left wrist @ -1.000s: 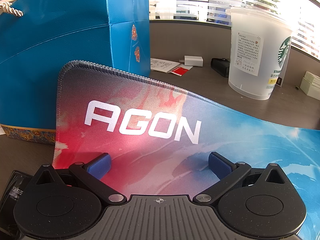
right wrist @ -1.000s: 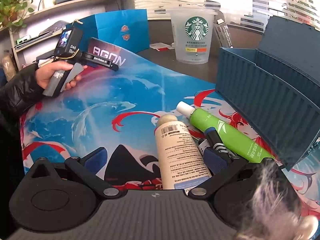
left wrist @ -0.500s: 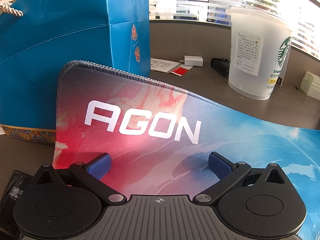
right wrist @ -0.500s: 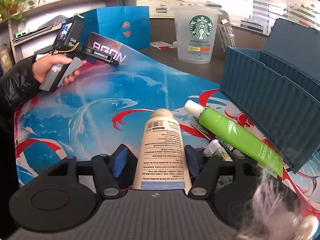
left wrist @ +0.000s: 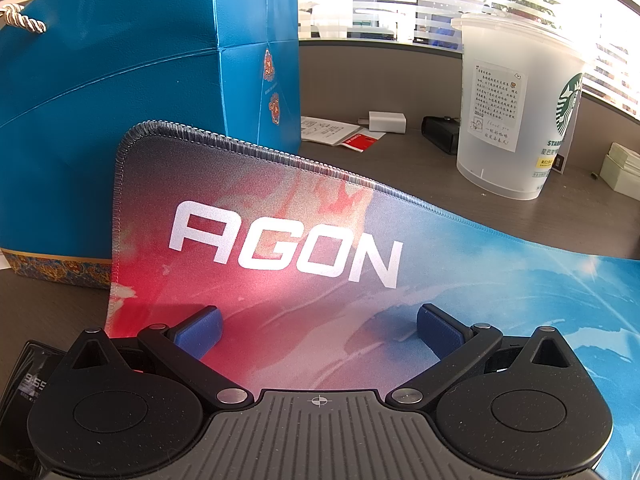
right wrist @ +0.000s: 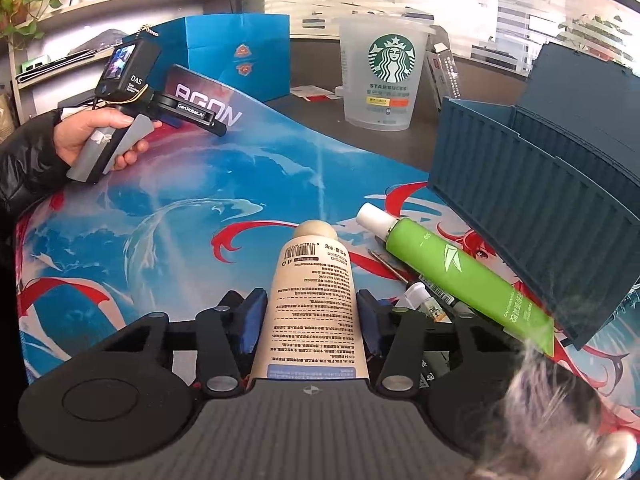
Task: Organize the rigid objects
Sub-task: 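Grasp the beige hand-cream tube with the right gripper and lift it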
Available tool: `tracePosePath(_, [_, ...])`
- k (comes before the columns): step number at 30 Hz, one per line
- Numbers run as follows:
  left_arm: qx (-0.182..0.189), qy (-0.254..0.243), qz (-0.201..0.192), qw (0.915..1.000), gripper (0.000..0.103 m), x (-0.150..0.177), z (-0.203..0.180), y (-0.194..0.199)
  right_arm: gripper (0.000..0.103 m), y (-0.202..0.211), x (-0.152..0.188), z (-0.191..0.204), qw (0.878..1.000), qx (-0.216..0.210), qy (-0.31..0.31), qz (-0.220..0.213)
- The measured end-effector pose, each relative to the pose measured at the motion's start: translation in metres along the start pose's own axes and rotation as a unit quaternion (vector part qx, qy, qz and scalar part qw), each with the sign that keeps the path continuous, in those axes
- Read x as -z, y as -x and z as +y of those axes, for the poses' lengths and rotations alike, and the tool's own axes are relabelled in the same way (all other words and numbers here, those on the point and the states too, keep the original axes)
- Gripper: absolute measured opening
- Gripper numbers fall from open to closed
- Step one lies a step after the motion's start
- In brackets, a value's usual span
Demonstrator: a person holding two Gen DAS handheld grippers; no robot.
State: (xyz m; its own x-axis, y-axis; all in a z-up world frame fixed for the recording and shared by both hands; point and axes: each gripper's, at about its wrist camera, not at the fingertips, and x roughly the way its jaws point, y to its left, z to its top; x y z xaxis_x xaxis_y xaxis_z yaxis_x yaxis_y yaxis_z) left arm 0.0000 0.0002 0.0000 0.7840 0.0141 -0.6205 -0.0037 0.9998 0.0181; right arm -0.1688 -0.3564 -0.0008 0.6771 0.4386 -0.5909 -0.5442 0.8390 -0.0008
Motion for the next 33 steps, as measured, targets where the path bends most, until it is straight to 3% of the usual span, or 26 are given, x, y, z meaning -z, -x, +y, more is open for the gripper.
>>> tracePosePath(7, [0.0,0.0,0.0,1.0,0.103,0.0,0.0,0.0,0.045,-0.001,-0.002,0.006,1.0,0.015,0.004,0.005])
tracePosePath(33, [0.0,0.0,0.0,1.0,0.103,0.0,0.0,0.0,0.044,0.008,-0.028,0.01,0.998,0.007,0.049,0.03])
